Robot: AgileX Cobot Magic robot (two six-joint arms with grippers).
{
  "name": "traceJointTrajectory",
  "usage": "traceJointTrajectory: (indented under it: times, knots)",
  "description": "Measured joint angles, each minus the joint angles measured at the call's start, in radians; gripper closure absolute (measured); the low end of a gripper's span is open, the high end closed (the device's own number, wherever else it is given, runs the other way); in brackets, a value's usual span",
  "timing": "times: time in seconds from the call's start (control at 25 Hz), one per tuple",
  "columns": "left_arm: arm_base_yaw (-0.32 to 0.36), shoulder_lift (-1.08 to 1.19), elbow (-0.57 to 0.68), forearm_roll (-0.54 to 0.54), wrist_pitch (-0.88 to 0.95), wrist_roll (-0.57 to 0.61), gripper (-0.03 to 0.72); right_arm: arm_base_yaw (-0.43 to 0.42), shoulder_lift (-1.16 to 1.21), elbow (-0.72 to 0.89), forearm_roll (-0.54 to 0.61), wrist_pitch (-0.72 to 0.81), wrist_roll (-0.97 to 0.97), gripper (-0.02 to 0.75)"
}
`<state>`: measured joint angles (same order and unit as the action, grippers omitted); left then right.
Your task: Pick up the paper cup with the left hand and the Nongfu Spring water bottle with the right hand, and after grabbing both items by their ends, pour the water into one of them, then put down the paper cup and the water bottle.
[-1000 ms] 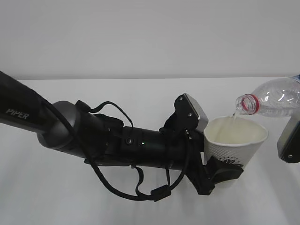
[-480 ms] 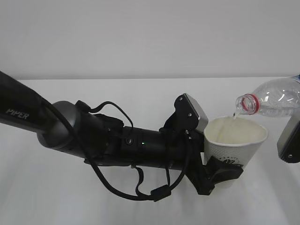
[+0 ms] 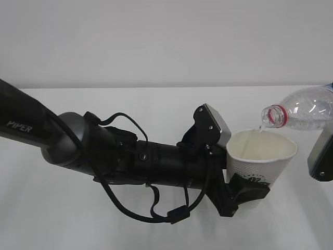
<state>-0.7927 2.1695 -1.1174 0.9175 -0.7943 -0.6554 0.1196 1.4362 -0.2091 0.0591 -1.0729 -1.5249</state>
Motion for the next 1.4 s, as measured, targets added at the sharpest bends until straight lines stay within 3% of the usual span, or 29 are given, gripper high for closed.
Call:
traceJointTrajectory:
  times: [1.4]
  knots:
    - [0.0, 0.0, 0.0, 0.0, 0.002, 0.0, 0.181, 0.0, 0.0, 0.0, 0.0, -0.002, -0.017, 0.319]
